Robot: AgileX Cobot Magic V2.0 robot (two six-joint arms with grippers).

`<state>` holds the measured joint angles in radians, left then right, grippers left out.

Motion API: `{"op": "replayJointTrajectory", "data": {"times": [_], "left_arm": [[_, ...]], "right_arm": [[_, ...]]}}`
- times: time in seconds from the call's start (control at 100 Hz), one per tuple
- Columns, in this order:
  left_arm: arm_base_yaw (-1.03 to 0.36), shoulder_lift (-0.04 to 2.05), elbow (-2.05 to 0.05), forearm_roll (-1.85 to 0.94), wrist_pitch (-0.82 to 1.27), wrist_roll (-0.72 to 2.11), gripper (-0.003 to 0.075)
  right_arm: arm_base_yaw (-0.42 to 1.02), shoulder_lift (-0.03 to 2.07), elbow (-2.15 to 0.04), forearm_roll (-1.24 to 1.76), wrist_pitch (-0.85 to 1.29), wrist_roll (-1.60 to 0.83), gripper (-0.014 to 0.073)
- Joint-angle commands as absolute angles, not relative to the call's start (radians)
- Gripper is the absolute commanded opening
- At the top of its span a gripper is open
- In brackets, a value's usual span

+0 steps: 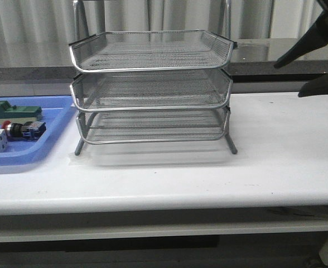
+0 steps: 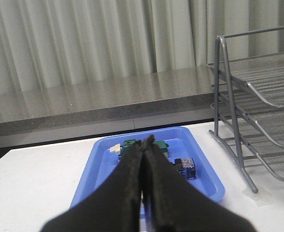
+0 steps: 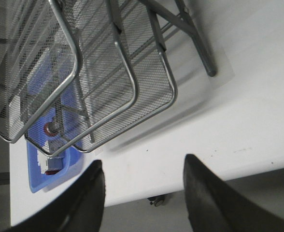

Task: Place button on rack with both arms
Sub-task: 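Move the right gripper toward the middle tier of the wire tray, then grip the front rim of the middle wire tier with the right gripper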

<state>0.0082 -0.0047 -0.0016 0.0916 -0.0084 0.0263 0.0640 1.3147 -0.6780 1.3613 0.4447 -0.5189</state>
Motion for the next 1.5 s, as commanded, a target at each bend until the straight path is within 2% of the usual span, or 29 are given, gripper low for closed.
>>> {"op": "replayJointTrajectory", "data": {"times": [0.0,0.41,0.7,1.49], "left_arm": [[0.004,-0.037,0.053,0.085,-0.089,0.018,-0.0021],[0.004,-0.037,0.053,0.085,-0.089,0.018,-0.0021],[0.004,-0.037,0.053,0.085,-0.089,0.018,-0.0021],[0.004,-0.037,0.053,0.085,-0.089,0.018,-0.0021]], "right_arm": [[0.062,1.325,-0.711,1.508,0.497,-0.650,0.0392],[0.107,1.519,-0.711,1.938,0.663,-1.024,0.0392],[0.159,1.647,-0.802,1.938,0.698,-1.028,0.0392],[0.160,1.833,-0.986,1.938,0.696,-1.027,0.0392]]}}
